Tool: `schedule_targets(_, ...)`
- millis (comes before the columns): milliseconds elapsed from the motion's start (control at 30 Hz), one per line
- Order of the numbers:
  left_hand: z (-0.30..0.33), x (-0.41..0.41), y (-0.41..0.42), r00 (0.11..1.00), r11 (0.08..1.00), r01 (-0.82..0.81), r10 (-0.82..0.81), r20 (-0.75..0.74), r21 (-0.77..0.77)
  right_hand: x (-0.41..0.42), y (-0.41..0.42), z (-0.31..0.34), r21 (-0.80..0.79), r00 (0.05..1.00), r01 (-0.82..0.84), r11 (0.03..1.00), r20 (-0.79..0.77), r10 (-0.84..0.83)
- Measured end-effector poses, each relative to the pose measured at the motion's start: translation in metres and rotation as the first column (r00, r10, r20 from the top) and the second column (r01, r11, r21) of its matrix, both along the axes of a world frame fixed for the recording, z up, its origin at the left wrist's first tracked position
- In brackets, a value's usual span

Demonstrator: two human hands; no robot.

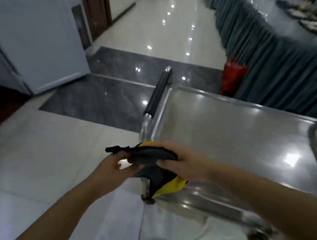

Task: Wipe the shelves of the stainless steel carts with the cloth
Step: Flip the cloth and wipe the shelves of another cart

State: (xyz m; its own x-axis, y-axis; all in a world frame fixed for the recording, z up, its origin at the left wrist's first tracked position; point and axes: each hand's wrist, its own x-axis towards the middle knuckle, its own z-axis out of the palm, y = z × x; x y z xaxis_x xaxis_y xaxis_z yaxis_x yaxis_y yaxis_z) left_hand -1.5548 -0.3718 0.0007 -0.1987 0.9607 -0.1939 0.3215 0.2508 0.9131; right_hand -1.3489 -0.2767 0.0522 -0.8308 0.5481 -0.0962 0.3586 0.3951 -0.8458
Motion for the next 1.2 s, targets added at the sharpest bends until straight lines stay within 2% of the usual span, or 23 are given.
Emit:
schedule_targets(133, 0.063, -0.064, -0.004, 0.986, 0.985, -0.139, 0.147, -0.079, 0.105, -0.076, 0.017, 0.046, 0.217, 0.99, -0.137, 0.967, -0.011, 0.143)
schedule_targets(233, 0.094, -0.103, -0.006, 0.956, 0.954, -0.231, 0.259, -0.136, 0.191, -0.118, 0.034, 0.065, 0.334, 0.994, -0.088, 0.939, -0.027, 0.102)
schedule_targets(333, 0.111, -0.135, 0.001, 0.934, 0.927, -0.288, 0.327, -0.142, 0.239, -0.152, 0.057, 0.07, 0.365, 1.0, -0.029, 0.93, 0.002, 0.03)
schedule_targets(400, 0.116, -0.154, 0.012, 0.916, 0.903, -0.347, 0.384, -0.113, 0.254, -0.173, 0.072, 0.07, 0.324, 1.0, 0.028, 0.946, -0.02, -0.022)
schedule_targets(500, 0.114, -0.179, 0.034, 0.89, 0.871, -0.425, 0.451, -0.059, 0.245, -0.207, 0.091, 0.07, 0.144, 0.987, 0.098, 0.985, -0.141, -0.078)
schedule_targets(633, 0.101, -0.216, 0.068, 0.84, 0.819, -0.535, 0.541, 0.031, 0.206, -0.251, 0.126, 0.073, 0.019, 0.959, 0.1, 0.995, -0.267, -0.091)
schedule_targets(867, 0.089, -0.292, 0.143, 0.85, 0.851, -0.524, 0.522, 0.071, 0.022, -0.332, 0.208, 0.082, 0.05, 0.943, 0.061, 0.997, -0.329, -0.041)
schedule_targets(933, 0.09, -0.316, 0.16, 0.87, 0.873, -0.487, 0.488, 0.069, -0.032, -0.351, 0.236, 0.086, 0.101, 0.956, 0.087, 0.991, -0.289, -0.055)
schedule_targets(1033, 0.091, -0.352, 0.182, 0.895, 0.893, -0.443, 0.445, 0.007, -0.075, -0.37, 0.279, 0.087, 0.171, 0.995, 0.075, 0.982, -0.073, -0.064)
schedule_targets(1133, 0.084, -0.387, 0.206, 0.911, 0.91, -0.409, 0.403, -0.09, -0.07, -0.38, 0.309, 0.08, 0.156, 0.985, -0.04, 0.987, 0.173, 0.013)
schedule_targets(1200, 0.08, -0.411, 0.226, 0.917, 0.919, -0.389, 0.379, -0.123, -0.066, -0.389, 0.322, 0.072, 0.159, 0.94, -0.177, 0.971, 0.321, 0.118)
